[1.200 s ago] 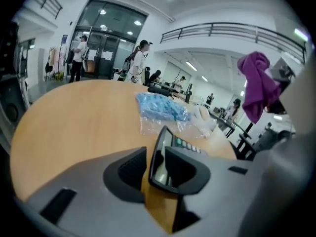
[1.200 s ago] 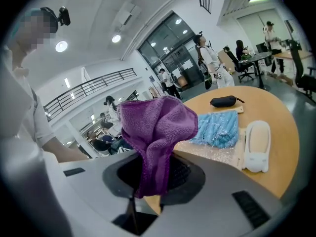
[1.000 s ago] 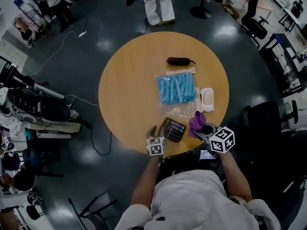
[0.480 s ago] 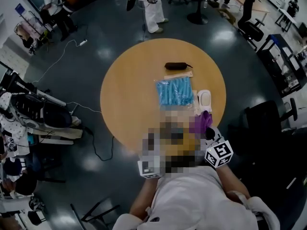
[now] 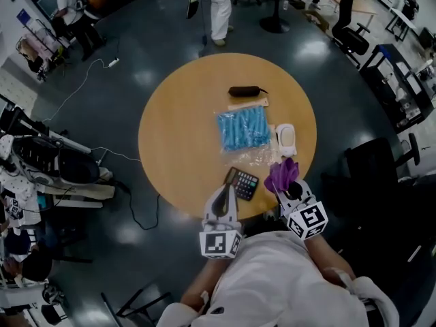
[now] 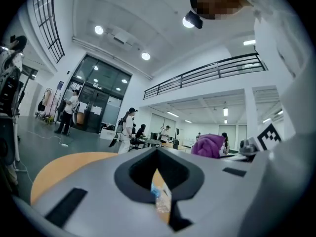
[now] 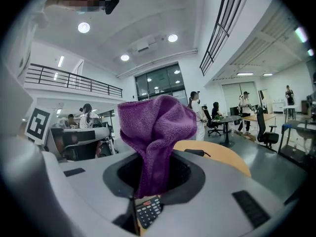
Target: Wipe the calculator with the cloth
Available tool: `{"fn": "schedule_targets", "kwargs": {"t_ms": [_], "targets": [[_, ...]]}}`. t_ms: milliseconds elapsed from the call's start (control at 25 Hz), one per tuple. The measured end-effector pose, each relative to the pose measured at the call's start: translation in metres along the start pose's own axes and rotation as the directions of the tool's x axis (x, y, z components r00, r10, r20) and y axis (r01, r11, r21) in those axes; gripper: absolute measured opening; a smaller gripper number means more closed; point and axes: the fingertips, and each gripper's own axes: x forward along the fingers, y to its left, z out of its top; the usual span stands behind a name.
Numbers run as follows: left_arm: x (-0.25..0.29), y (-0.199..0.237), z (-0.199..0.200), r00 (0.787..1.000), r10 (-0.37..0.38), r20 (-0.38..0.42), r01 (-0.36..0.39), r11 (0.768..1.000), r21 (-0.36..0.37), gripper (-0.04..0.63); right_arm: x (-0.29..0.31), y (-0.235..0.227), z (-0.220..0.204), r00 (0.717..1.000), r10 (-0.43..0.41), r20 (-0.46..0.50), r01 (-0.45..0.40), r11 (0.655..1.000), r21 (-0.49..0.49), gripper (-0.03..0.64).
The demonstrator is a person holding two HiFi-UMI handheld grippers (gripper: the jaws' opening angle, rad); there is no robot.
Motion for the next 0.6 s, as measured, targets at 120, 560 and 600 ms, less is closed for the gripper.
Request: {"fn": "schedule_targets", "kwargs": {"t_ms": [120, 560, 600], "targets": [[0.002, 0.002, -0.001, 1.000, -0.012, -0.005, 0.012, 1.000, 0.025, 0.008, -0.001, -0.001, 0.001, 1.000, -0.011, 0.002, 0.011, 1.000, 0.000, 0.086], [0.009, 0.003, -0.002, 1.000, 0.003, -0.016, -0.002, 1.000, 0.019, 0.008, -0.003, -0.012, 0.002, 1.000, -0.018, 0.009, 0.018, 1.000, 0.003, 0.087], [0.011, 0.002, -0.002, 1.000, 0.003, -0.014, -0.003, 1.000, 0.019, 0.008, -0.002, -0.013, 0.002, 1.000, -0.015, 0.010, 0.015, 1.000, 0.003, 0.087]]}}
